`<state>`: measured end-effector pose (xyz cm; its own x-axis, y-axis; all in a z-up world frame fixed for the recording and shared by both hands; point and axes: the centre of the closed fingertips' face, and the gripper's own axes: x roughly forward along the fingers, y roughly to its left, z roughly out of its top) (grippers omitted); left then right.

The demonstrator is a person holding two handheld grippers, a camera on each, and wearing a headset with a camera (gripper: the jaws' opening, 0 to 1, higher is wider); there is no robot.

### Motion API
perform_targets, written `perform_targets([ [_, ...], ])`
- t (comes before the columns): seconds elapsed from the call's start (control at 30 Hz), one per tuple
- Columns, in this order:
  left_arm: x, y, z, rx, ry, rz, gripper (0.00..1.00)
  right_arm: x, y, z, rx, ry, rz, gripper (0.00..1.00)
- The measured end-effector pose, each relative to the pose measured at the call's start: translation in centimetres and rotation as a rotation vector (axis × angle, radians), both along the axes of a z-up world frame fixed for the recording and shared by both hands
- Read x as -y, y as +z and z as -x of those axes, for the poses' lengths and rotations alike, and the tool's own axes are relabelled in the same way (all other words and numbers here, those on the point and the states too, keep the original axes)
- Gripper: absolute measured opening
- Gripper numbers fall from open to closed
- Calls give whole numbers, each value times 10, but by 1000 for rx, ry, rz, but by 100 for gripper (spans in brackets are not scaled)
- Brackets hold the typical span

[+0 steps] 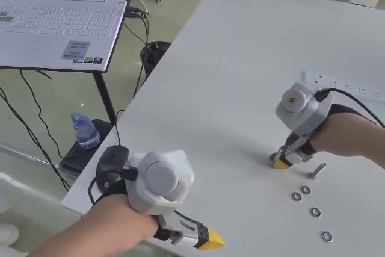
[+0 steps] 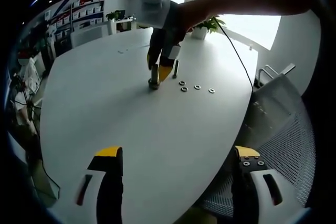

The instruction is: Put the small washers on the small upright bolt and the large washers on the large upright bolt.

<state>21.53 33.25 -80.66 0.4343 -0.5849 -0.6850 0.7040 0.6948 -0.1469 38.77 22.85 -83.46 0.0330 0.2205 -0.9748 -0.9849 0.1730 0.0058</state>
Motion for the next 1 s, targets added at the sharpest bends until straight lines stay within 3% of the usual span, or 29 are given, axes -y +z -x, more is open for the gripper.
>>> perform_targets([
  [0.2,1,1,0,9,-5,-12,90,5,17,2,12,-6,-15,42],
  [0.63,2,14,-14,57,21,-6,97,17,43,5,22,-31,-55,41],
  [0.83,2,14,-16,58,29,-8,98,25,51,8,28,-28,-68,41],
  [0.93,0,11,-14,39,42,-21,99,30,57,11,23,-27,-77,40],
  [1.0,-2,11,-13,48,37,-26,99,32,59,13,24,-23,-80,40],
])
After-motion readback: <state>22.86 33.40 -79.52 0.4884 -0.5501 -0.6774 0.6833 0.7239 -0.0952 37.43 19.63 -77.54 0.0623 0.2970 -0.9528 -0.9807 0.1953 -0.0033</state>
